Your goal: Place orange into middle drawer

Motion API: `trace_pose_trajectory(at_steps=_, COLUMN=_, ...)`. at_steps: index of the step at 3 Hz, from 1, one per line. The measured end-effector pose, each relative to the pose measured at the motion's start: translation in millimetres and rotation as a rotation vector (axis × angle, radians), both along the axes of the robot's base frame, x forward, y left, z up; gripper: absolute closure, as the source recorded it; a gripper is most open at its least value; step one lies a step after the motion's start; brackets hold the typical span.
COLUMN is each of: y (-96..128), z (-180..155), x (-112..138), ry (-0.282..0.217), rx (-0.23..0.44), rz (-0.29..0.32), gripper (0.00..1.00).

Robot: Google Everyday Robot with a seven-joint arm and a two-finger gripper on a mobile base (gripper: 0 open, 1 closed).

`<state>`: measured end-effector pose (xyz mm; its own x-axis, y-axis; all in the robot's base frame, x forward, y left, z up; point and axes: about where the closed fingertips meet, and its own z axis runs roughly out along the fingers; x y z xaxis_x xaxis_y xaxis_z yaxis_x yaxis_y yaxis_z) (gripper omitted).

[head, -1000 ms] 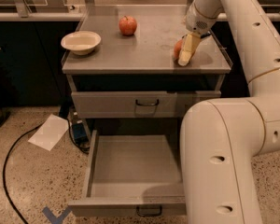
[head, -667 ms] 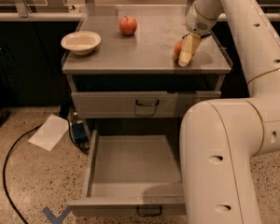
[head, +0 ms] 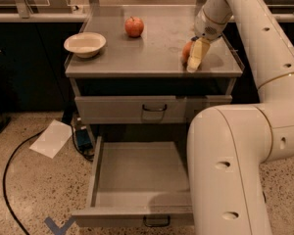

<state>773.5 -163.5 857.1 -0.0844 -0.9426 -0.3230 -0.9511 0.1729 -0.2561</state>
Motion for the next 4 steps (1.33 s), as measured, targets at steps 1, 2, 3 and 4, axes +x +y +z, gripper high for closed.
trace_pose_trajectory(at_steps=1, y=2.8, z=-6.3, x=0.3, ry=0.014, rx=0.001, rz=0.004, gripper=0.00)
trace_pose_trajectory(at_steps=2, y=4.5, z=-10.2, x=1.2, ry=0.021, rx=0.001, rz=0.005, gripper=0.00)
trace_pose_trajectory(at_steps=3, y=4.5, z=-11.8, x=1.8, ry=0.024, rx=0.001, rz=0.003, gripper=0.00)
trace_pose_trajectory(at_steps=4, y=4.1, z=-13.1, x=2.3, ry=0.026, rx=0.000, rz=0.002, gripper=0.00)
